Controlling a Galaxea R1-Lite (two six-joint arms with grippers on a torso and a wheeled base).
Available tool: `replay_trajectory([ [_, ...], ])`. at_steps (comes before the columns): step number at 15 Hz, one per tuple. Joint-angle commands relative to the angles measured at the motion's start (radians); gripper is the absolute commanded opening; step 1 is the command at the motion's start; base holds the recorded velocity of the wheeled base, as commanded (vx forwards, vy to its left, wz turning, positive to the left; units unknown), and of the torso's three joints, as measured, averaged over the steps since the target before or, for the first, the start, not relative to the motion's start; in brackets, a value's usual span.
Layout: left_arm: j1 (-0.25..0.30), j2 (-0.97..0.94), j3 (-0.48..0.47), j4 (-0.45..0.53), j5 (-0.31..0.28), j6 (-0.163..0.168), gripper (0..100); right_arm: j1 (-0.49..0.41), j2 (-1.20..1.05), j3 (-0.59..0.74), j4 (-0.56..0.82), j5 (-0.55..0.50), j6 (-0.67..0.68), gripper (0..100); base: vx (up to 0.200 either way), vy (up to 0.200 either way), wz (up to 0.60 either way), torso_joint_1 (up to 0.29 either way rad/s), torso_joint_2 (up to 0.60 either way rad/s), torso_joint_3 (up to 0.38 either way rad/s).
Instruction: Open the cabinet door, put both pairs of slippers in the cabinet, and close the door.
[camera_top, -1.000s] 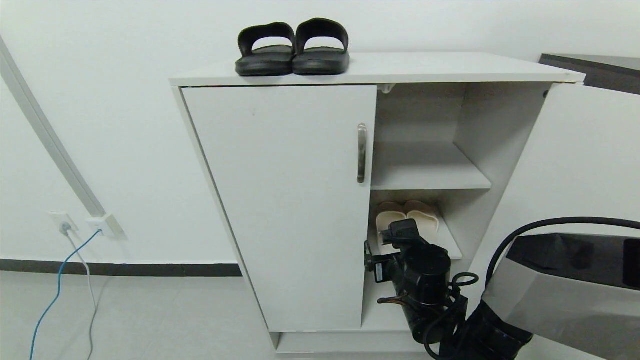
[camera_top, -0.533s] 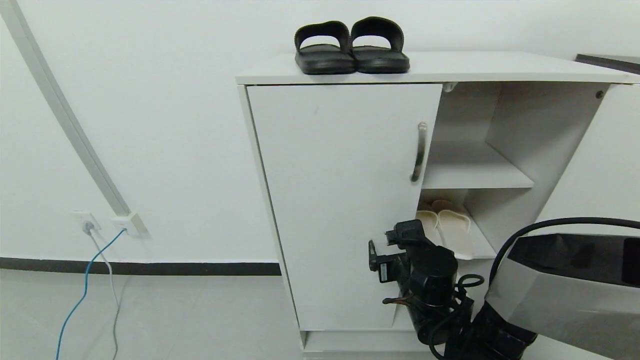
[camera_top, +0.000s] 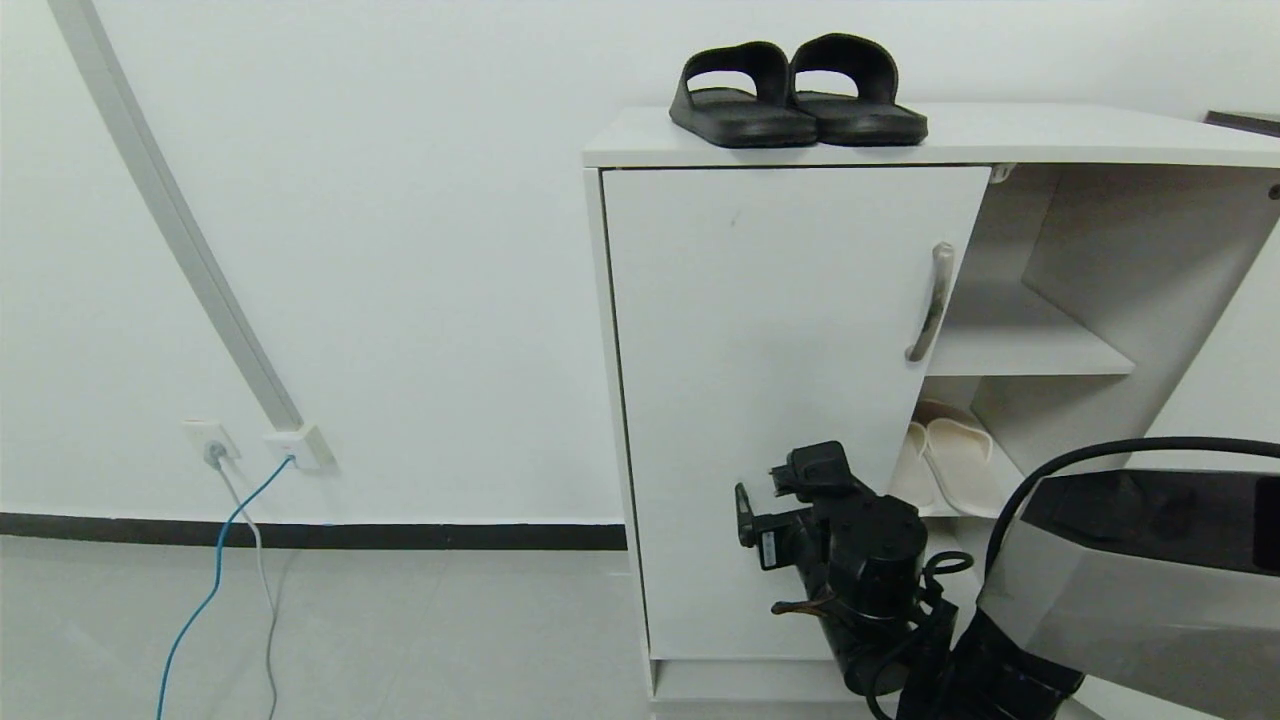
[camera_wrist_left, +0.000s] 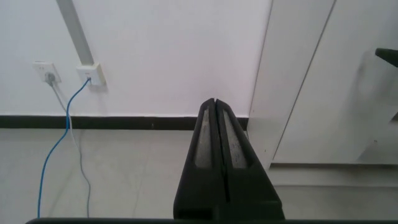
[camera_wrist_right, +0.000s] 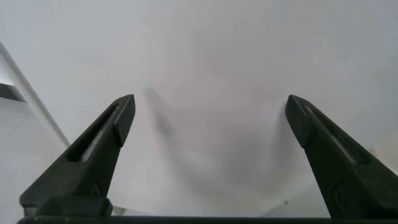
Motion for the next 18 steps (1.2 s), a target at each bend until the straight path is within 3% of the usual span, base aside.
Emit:
replay_trajectory([
  [1,0.0,0.002,0.0,0.0,0.0,0.0,0,0.003,-0.012,0.001,-0.003,0.002,0.001,100,0.0,0.0,0.0,0.0,0.0,0.0],
  [18,0.0,0.002,0.0,0.0,0.0,0.0,0,0.041,-0.106,0.018,0.006,0.027,-0.036,100,0.0,0.0,0.0,0.0,-0.01,-0.012],
])
